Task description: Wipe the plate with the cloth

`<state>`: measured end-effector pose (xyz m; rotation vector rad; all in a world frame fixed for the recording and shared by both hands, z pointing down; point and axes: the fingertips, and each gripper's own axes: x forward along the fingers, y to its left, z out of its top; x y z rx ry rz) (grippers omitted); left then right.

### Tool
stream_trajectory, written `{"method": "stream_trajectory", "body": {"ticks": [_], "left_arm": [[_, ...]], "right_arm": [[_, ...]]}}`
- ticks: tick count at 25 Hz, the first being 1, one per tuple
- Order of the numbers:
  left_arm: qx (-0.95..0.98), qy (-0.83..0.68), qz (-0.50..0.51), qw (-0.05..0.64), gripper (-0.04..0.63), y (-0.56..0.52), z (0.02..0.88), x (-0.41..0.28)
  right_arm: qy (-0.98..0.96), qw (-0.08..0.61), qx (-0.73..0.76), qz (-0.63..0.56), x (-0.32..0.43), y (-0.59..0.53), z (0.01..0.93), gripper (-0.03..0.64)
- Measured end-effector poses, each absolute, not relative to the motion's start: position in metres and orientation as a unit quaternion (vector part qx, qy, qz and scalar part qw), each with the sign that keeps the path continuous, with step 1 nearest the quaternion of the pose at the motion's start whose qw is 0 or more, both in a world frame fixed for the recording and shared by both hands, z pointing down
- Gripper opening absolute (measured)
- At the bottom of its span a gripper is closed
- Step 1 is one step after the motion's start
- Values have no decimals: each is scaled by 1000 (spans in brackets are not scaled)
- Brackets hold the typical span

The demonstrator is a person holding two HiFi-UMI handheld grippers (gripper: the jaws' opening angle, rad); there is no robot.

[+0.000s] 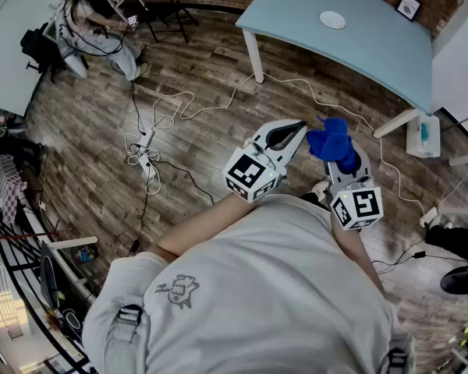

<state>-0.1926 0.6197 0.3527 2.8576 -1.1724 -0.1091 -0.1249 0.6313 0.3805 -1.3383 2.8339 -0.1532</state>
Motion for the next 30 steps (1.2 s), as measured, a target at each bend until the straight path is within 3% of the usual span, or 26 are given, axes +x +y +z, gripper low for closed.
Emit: {"method": "stream_trajectory", "body": {"ticks": [14, 30], "left_arm": [[928, -368, -34, 52, 6, 559, 367, -139], [916, -391, -29, 85, 6, 420, 383, -9]], "right_arm": [[904, -9, -424, -57, -79, 579, 394, 126], [914, -18, -395, -85, 53, 448, 405, 126]]}}
